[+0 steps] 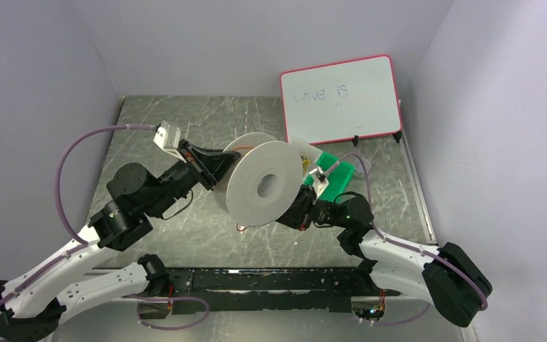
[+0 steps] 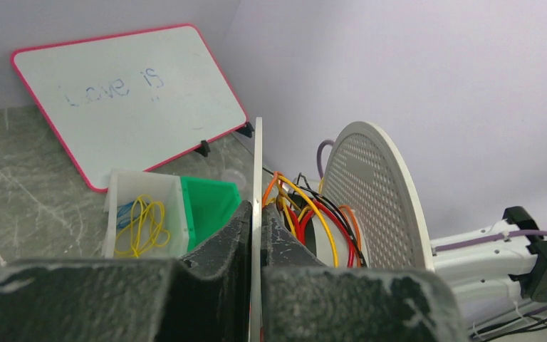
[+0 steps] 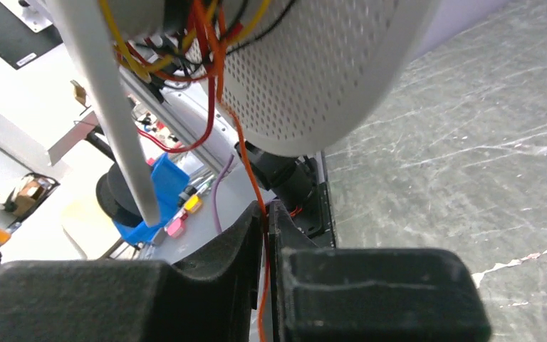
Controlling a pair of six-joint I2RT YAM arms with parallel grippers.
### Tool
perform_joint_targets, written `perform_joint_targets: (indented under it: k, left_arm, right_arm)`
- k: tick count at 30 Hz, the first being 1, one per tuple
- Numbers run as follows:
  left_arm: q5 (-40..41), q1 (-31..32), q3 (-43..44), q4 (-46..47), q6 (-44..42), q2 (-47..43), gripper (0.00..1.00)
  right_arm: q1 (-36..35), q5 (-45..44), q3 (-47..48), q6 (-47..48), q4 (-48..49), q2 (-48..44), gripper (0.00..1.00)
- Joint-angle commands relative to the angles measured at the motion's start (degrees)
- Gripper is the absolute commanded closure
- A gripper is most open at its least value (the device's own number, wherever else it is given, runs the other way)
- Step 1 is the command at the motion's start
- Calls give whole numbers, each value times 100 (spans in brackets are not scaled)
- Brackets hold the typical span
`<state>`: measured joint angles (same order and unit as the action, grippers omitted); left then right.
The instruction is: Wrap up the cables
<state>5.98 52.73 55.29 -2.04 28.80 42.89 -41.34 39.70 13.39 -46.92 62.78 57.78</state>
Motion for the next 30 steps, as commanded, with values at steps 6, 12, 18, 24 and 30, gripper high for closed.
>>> perform_joint_targets:
  k: [6,12,18,24,30]
  left_arm:
    - [252,1,-35,1070,367,-100,93]
    - [459,1,-126,1116,412,-124,93]
    - [680,0,-525,1481,765,-127,93]
    - [843,1,-947,1733,1338,-103,93]
    - [1094,1,-1244,1643,1736,-271,93]
  right_arm:
    - [-24,113,-309,-594,1295,289,98]
    - [-70,47,-396,-929,1828,367,100]
    - [-527,-776,-271,-1024,2056,428,100]
    - [-943,-2039,-219,-846,2472,537,100]
    - [-1073,-3252,-490,-975,3718,1015,100]
